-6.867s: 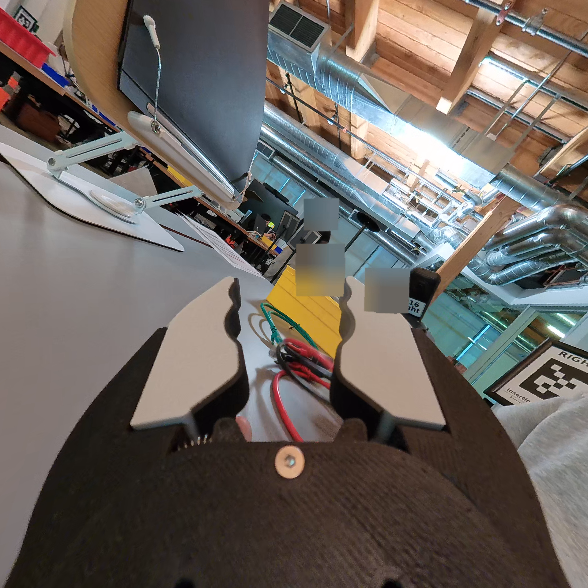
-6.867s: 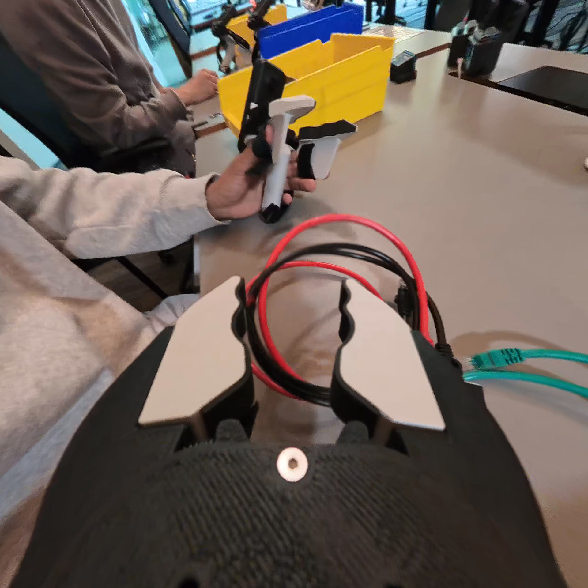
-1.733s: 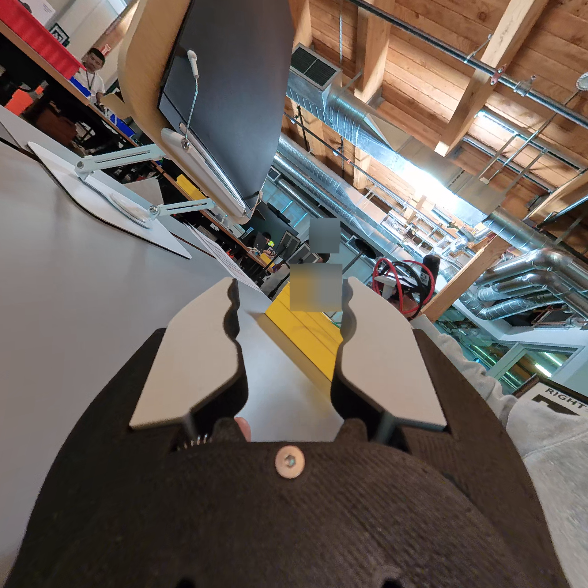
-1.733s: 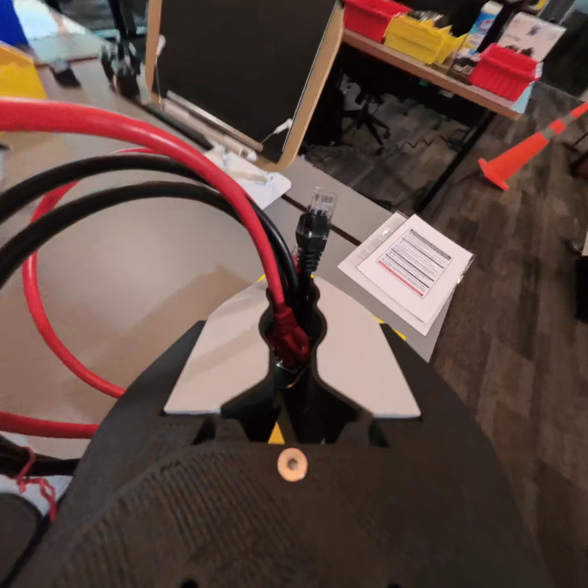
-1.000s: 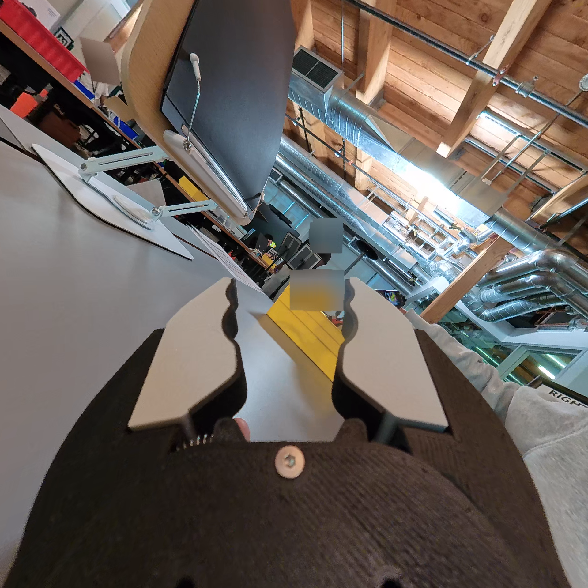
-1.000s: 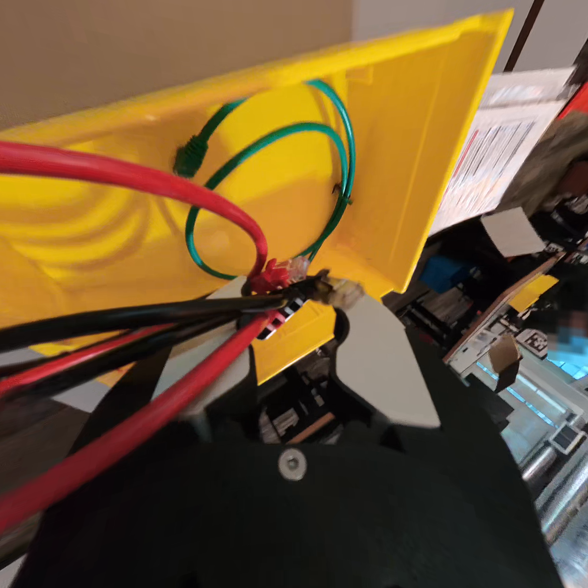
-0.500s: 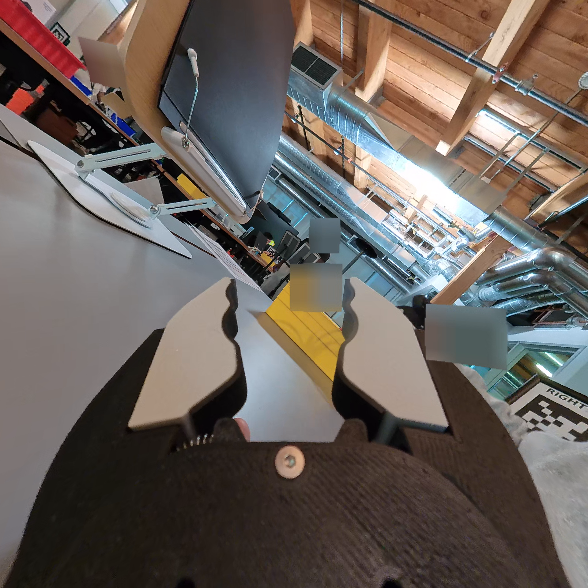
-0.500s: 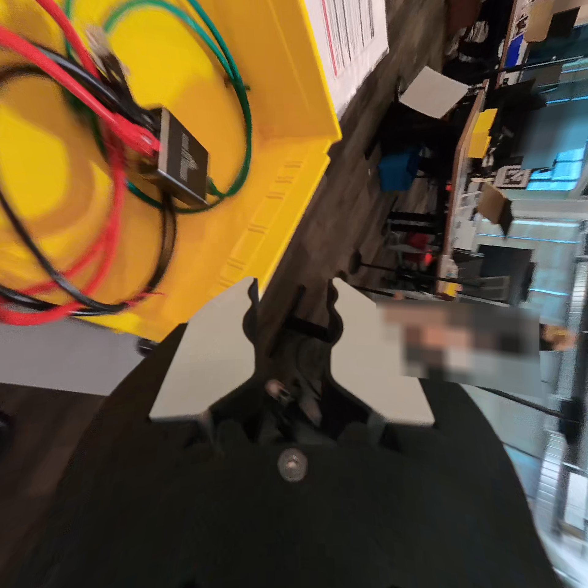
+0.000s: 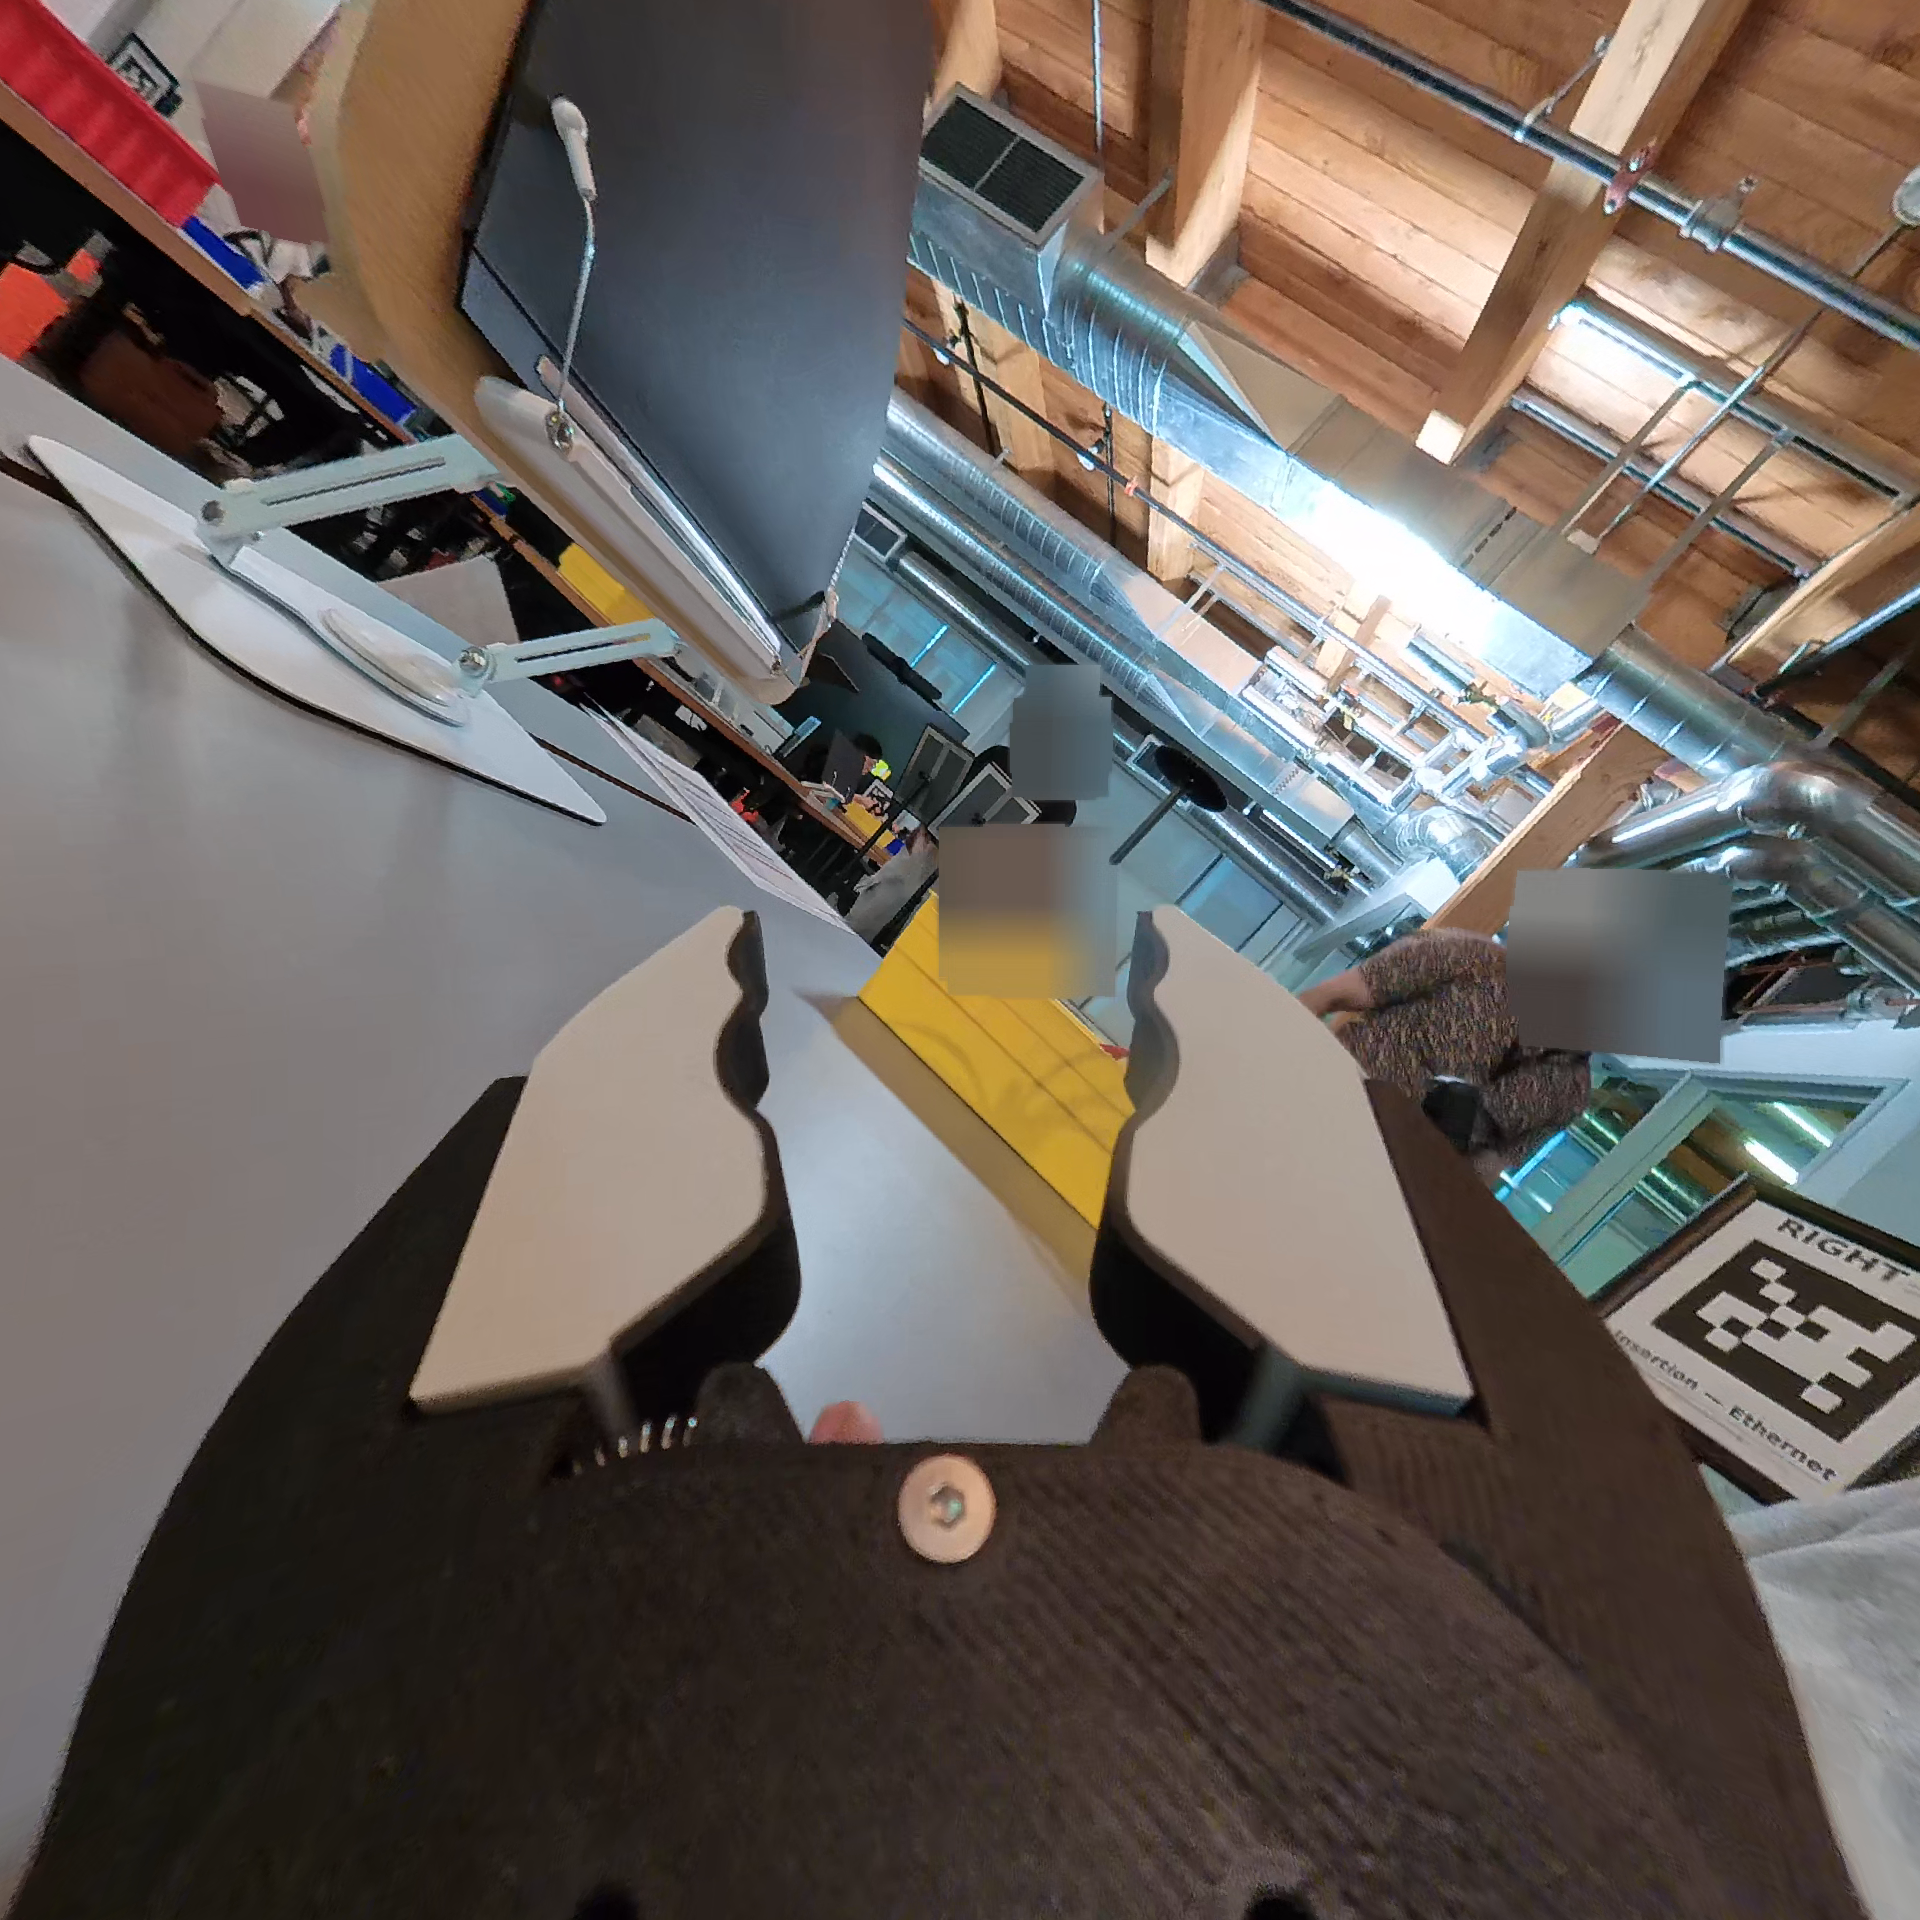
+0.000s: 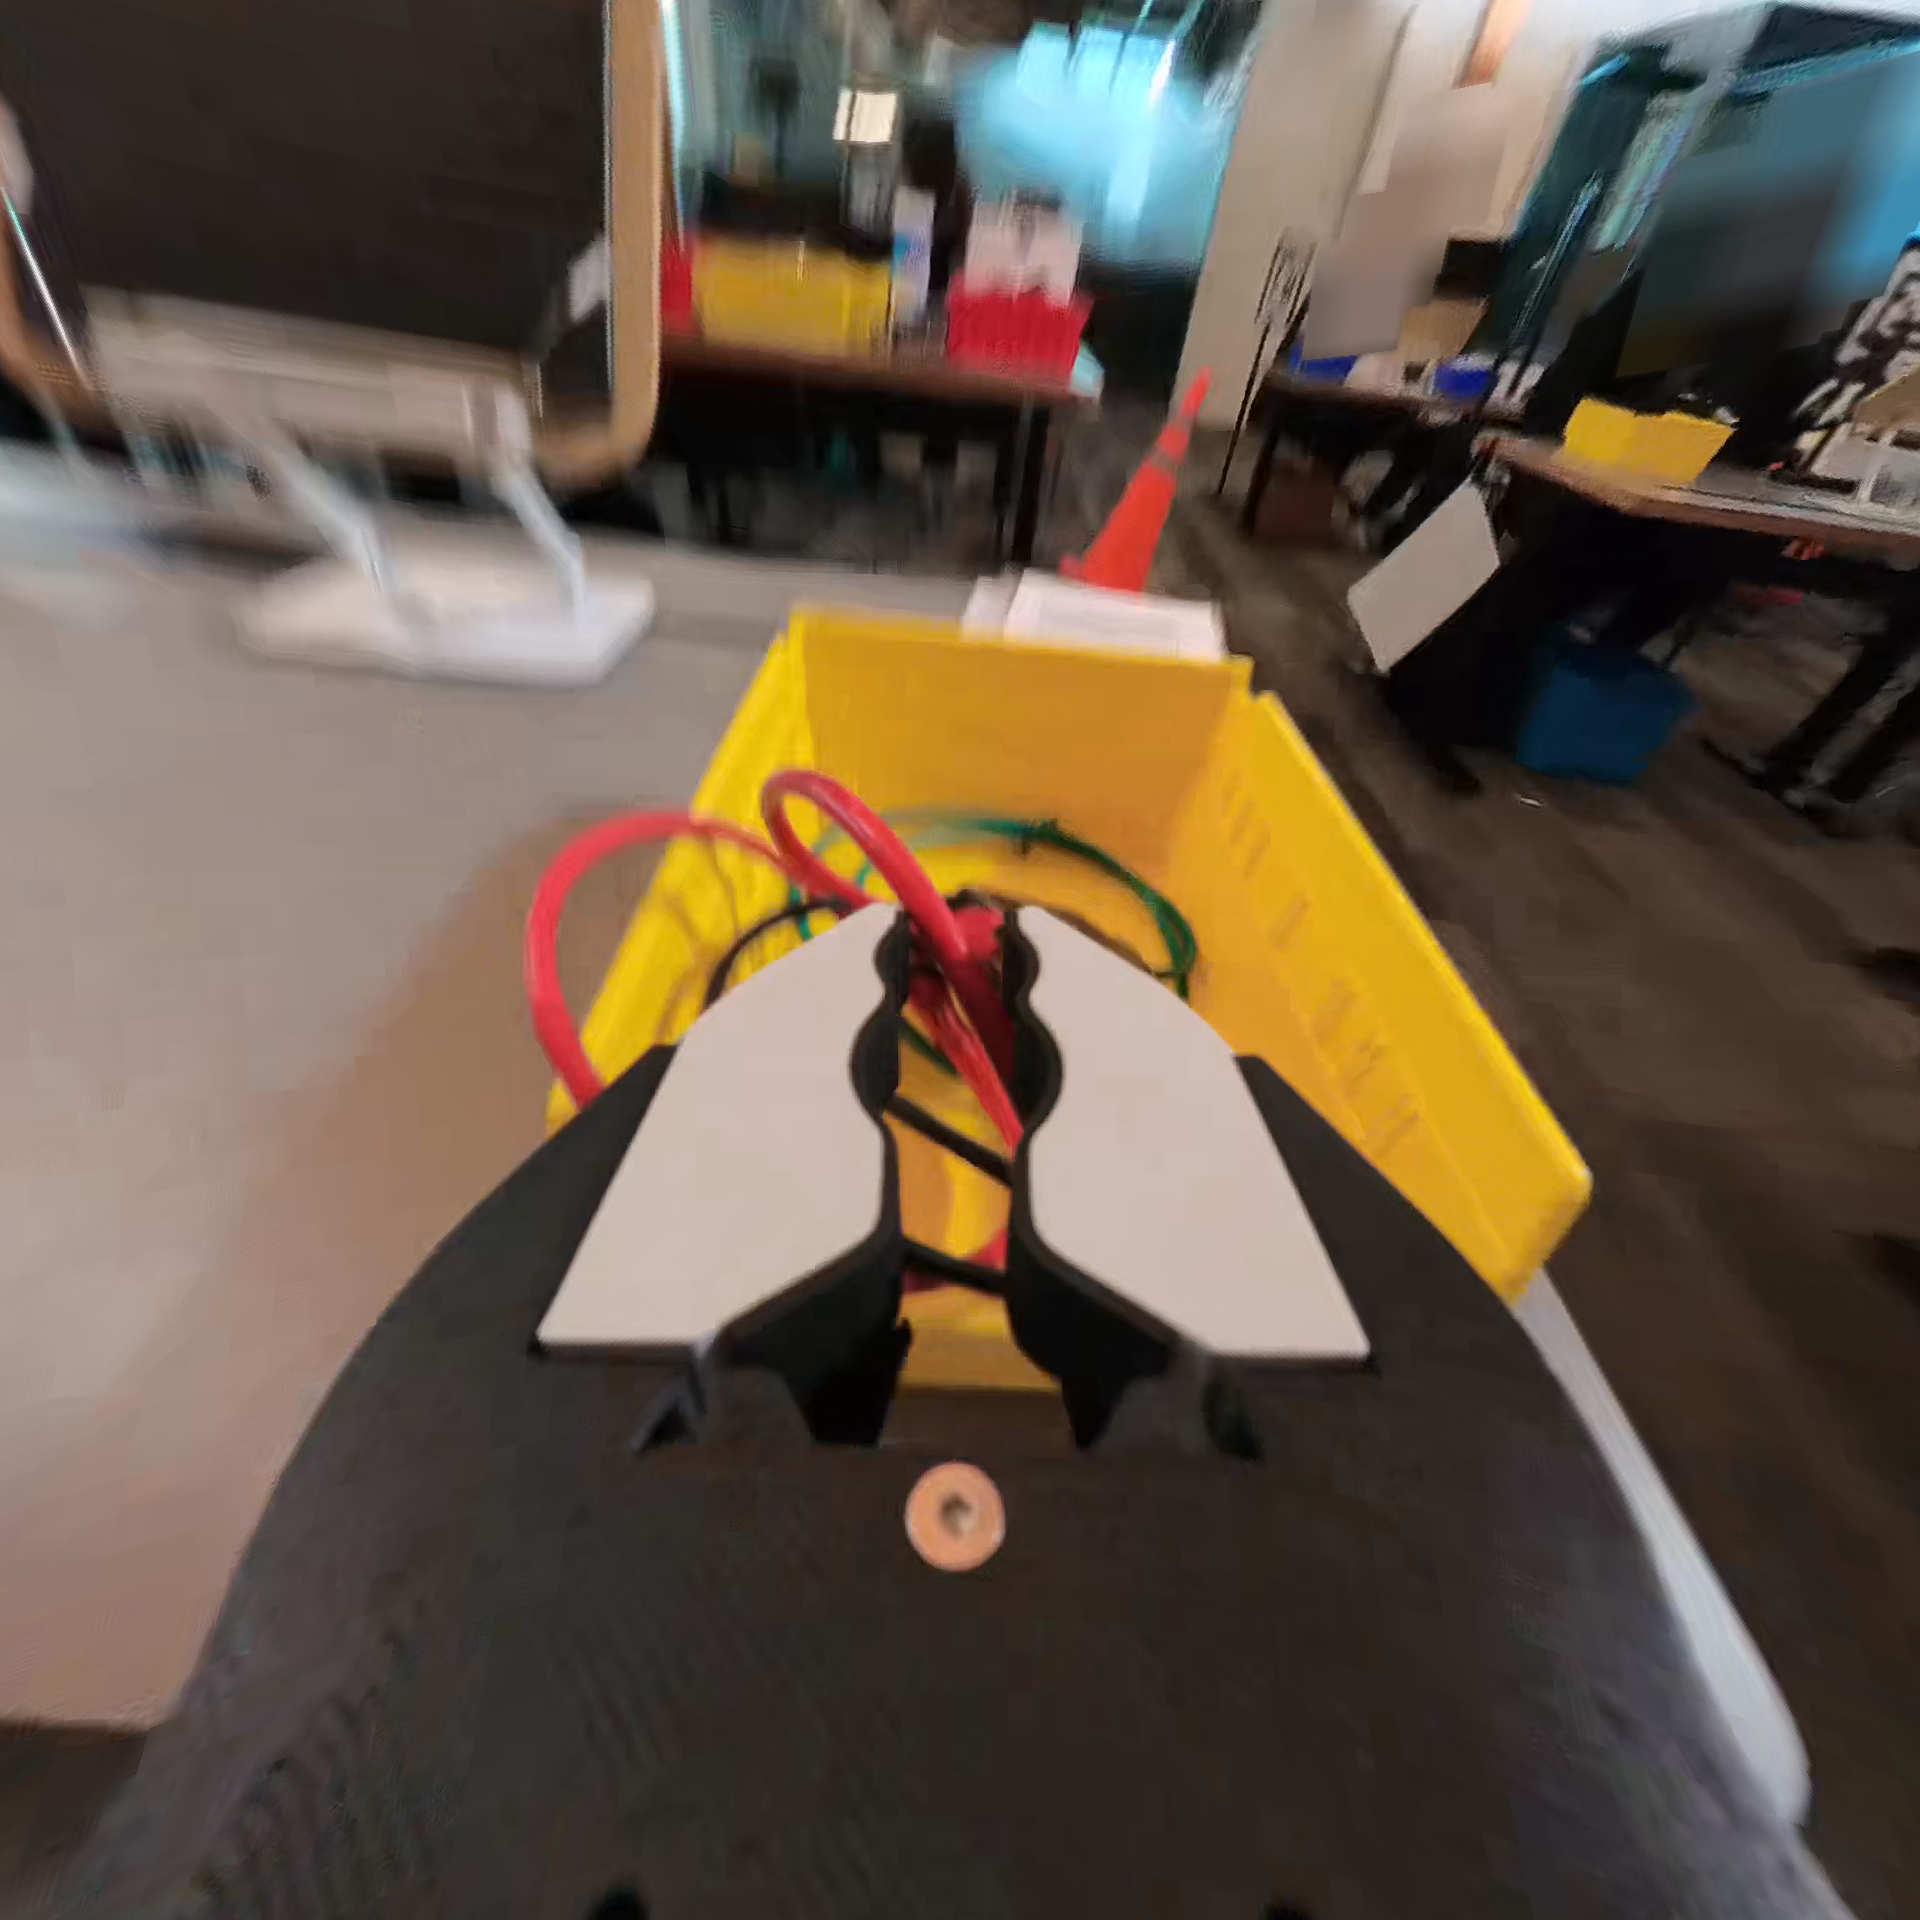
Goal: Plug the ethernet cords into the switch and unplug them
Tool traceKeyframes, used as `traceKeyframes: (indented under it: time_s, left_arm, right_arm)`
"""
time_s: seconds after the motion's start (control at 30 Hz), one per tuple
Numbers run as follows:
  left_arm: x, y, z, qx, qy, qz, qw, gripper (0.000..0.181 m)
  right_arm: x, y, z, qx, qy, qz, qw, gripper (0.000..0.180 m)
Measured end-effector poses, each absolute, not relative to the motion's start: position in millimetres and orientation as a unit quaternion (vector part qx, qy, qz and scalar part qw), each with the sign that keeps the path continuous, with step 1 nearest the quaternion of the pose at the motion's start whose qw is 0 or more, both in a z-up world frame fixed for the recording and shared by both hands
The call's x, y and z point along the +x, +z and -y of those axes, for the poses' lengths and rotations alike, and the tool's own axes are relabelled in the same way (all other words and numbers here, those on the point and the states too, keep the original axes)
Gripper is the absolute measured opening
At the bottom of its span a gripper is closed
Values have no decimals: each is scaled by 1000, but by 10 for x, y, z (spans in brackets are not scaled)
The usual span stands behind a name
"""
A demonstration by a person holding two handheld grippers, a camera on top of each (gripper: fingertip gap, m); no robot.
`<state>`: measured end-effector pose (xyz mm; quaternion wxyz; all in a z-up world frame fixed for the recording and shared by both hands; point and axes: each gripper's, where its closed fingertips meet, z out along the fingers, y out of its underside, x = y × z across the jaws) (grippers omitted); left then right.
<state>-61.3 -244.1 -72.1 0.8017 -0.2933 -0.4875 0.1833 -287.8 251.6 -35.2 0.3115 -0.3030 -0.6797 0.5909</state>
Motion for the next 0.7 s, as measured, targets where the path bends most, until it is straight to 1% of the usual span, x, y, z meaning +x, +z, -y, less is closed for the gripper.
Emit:
traceKeyframes:
  time_s: [0.1, 0.17, 0.2, 0.23, 0.33, 0.5, 0.6, 0.7]
  left_arm:
    - [-625, -716, 2370, -310, 176, 482, 800, 66]
    - [-642, -716, 2320, -325, 175, 480, 796, 65]
    - [-659, -717, 2290, -333, 173, 479, 793, 64]
    - [-680, -718, 2258, -342, 172, 477, 791, 63]
    - [-766, -707, 2140, -368, 176, 468, 784, 62]
    - [-929, -694, 1859, -432, 191, 442, 763, 60]
    - [-1035, -786, 1689, -486, 183, 451, 726, 52]
    - [-1152, -887, 1601, -540, 217, 464, 668, 48]
  right_arm:
    - [-2864, -26, -2883, -315, 659, 606, 316, 10]
    - [-2870, -13, -3098, -344, 684, 563, 312, 7]
    - [-2856, -61, -3102, -347, 688, 566, 292, 8]
    - [-2855, -137, -3090, -352, 680, 578, 281, 13]
    - [-2907, -399, -3107, -367, 607, 628, 319, 14]
    - [-2899, -674, -3161, -327, 435, 710, 447, 11]
    - [-2845, -835, -3144, -304, 378, 742, 463, 13]
    - [-2772, -992, -3115, -295, 364, 762, 448, 11]
